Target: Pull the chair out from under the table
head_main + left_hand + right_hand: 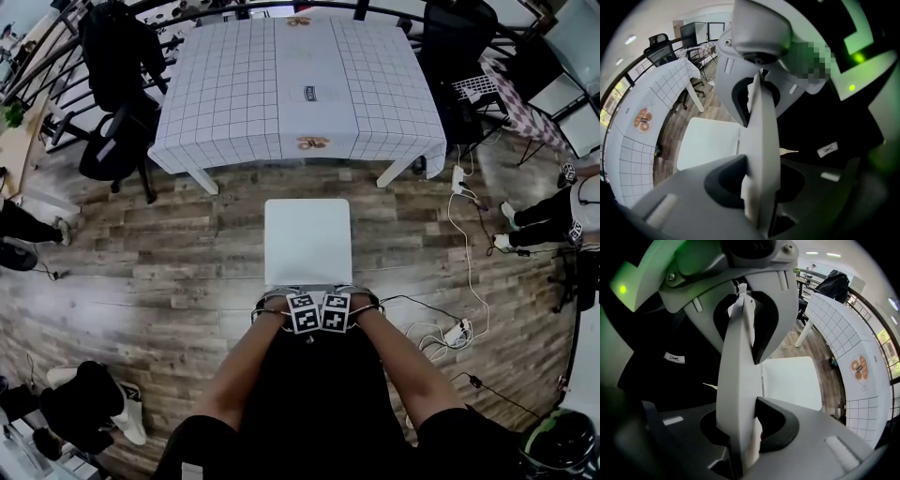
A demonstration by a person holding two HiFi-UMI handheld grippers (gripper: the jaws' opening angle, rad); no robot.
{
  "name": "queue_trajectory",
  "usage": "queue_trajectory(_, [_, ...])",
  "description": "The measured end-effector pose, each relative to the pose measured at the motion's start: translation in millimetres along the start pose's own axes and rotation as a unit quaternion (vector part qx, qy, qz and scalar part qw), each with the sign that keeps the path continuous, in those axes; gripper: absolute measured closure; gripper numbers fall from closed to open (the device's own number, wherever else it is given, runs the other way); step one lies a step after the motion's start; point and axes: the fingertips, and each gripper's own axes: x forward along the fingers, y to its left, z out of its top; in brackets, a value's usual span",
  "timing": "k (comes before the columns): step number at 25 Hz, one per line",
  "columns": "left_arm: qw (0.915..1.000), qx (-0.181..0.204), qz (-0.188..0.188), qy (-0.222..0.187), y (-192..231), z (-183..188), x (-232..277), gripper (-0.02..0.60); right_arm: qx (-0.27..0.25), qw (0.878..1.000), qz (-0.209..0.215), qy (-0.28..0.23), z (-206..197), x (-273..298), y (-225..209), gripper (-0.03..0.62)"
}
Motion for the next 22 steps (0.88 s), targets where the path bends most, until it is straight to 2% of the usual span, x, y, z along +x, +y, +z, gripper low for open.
queue_trajectory(5, [0.9997, -0.018, 0.008, -0.012, 2, 2, -2, 0.476, 0.006, 1.000, 0.011, -0.003, -1, 0, 0, 0.494])
queue_trajectory(11, [0.9980, -0.050, 0.005, -0.039, 1, 1, -17, 0.460, 0.002, 1.000, -0.017, 0.005, -1, -14, -1, 0.499])
queue_trajectory(15, [0.9971, -0.048, 0.008, -0.058, -1, -6, -42, 0.459, 0.021, 0.999, -0.026, -0.010, -4, -30, -1, 0.480])
queue_trajectory(20, [0.9979, -0.018, 0.038, -0.049, -5, -22, -64, 0.459, 0.014, 0.999, -0.044, -0.026, -4, -55, 1, 0.480])
queue_trajectory(22, [0.9969, -0.023, 0.044, -0.061, -8, -23, -72, 0.459, 0.019, 0.998, -0.053, -0.041, 0, -67, 2, 0.480])
